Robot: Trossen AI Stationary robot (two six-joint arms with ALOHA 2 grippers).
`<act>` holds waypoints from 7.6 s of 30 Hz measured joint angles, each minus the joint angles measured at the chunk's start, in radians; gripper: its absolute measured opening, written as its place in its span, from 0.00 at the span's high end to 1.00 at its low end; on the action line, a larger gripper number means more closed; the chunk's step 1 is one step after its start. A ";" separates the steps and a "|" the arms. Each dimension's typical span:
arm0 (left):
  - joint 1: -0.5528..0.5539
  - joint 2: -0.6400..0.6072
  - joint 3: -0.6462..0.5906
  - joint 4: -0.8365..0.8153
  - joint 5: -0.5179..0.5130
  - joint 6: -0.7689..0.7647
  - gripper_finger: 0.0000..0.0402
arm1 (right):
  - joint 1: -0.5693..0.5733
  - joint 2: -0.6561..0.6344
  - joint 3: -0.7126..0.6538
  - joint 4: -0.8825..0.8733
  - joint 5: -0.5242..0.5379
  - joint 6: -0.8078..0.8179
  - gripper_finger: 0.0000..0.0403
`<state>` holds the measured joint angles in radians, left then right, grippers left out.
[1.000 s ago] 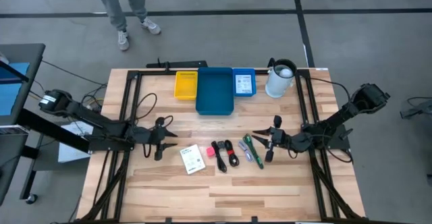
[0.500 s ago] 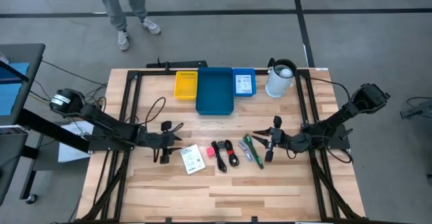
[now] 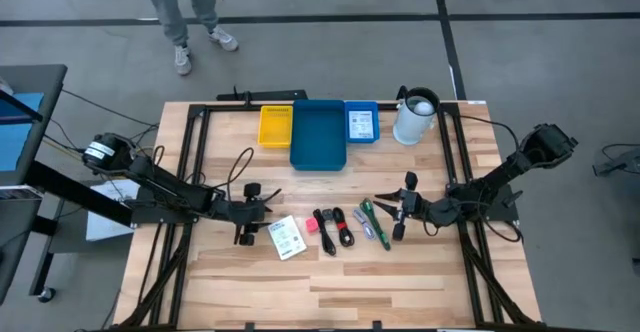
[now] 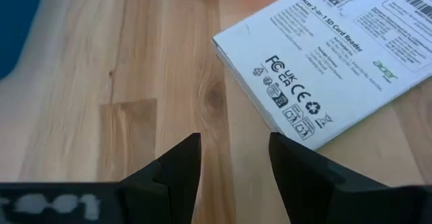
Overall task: Pick and place items into bin
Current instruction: Put the white card reader box into the blue bin
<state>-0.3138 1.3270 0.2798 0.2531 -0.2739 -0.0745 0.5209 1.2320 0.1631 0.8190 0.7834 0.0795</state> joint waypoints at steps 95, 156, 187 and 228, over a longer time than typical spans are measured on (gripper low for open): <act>-0.282 0.738 1.184 -0.918 -0.264 -0.710 0.59 | 0.014 -0.005 0.000 -0.218 -0.050 0.017 0.83; -0.215 0.932 1.345 -1.248 -0.156 -0.782 0.59 | 0.042 -0.121 0.000 -0.415 -0.050 0.001 0.83; -0.259 0.948 1.396 -1.305 -0.189 -0.990 1.00 | 0.042 -0.121 0.000 -0.418 -0.076 0.010 0.83; -0.300 0.953 1.583 -1.546 -0.230 -1.008 1.00 | 0.042 -0.121 0.000 -0.398 -0.076 0.017 0.83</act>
<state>-0.6136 2.2803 1.8626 -1.2926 -0.5037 -1.0828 0.5625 1.1107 0.1635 0.4207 0.7072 0.0967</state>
